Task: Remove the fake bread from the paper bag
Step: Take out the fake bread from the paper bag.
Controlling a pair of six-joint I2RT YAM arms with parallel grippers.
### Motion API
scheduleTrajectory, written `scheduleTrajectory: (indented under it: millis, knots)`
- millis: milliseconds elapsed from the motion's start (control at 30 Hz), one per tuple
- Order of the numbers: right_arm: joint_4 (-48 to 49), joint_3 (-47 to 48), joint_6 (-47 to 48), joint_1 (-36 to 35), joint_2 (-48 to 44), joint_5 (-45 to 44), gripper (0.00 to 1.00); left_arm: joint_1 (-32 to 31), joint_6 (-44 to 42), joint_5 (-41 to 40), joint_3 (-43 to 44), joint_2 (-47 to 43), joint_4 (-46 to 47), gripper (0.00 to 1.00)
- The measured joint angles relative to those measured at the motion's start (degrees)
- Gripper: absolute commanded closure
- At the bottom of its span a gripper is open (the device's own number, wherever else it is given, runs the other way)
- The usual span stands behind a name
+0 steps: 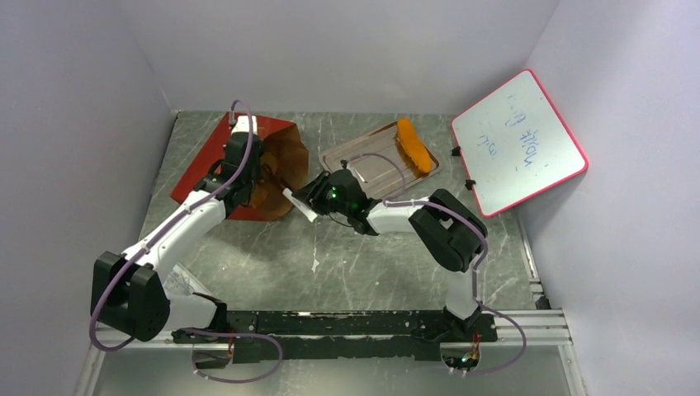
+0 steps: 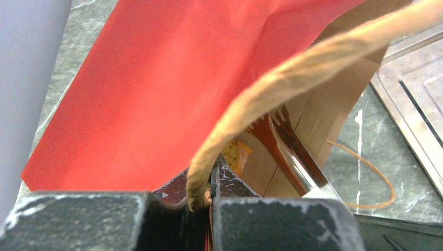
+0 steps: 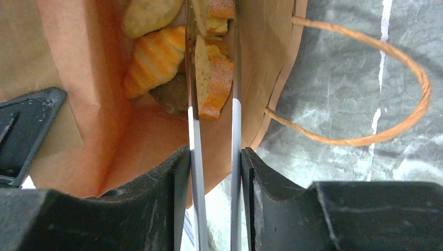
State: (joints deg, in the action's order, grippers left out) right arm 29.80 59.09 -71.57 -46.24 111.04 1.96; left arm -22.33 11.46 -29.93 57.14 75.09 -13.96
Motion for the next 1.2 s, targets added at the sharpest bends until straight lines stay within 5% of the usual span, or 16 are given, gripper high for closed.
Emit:
scheduleTrajectory:
  millis: [467, 633, 800, 1200]
  knots:
    - [7.72, -0.68, 0.35, 0.76, 3.06, 1.90, 0.60, -0.02, -3.85, 5.09, -0.24, -1.38, -1.31, 0.93]
    - [8.59, -0.68, 1.07, 1.53, 4.09, 2.40, 0.85, -0.02, -4.81, 5.99, -0.24, -1.88, -1.81, 0.93]
    - [8.28, -0.63, 2.51, 1.55, 4.13, 2.29, 0.96, -0.02, -4.72, 5.62, -0.24, -1.97, -1.97, 0.93]
    - [-0.72, -3.50, 11.91, 1.51, -8.79, -1.64, 1.00, -0.28, 0.42, -2.21, 5.53, 5.35, -4.68, 0.93]
